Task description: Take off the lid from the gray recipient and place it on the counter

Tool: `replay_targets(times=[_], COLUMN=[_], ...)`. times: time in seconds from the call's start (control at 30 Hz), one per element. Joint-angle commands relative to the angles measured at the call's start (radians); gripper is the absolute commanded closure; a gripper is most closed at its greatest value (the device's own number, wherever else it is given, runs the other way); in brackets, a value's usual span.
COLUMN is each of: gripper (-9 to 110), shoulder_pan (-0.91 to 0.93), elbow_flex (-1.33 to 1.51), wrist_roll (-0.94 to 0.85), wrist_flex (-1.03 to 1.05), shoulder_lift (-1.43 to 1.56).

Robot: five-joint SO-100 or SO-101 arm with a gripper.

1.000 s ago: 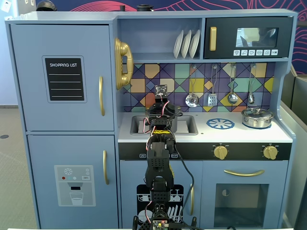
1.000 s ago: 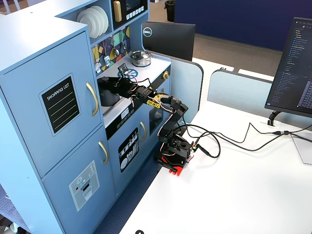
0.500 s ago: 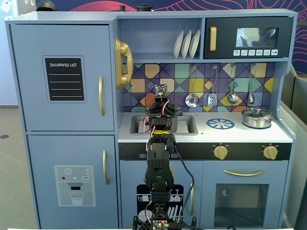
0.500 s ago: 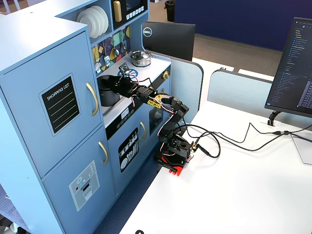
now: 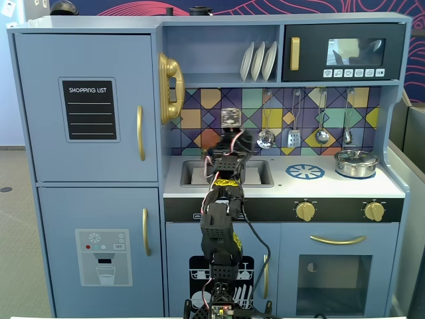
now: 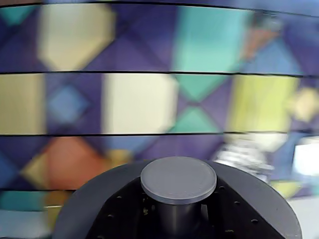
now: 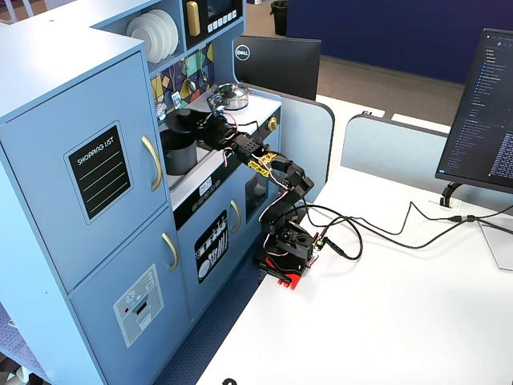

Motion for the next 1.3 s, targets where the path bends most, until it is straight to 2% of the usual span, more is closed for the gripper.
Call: replay_targets(times=[0.0, 0.27, 0.47, 0.77, 1.27], gripper=[102, 102, 102, 102, 102], shoulder_pan=[0.1, 0.321, 0.379, 0.431, 0.413], elbow_flex=[-0.083, -0.026, 0.143, 0.298, 0.313], wrist_roll=[0.014, 0.041, 0.049, 0.046, 0.04], wrist_flex=[0.006, -0.006, -0.117, -0.264, -0.42], shoulder_lift=[0.055, 0.051, 0.072, 0.021, -0.161])
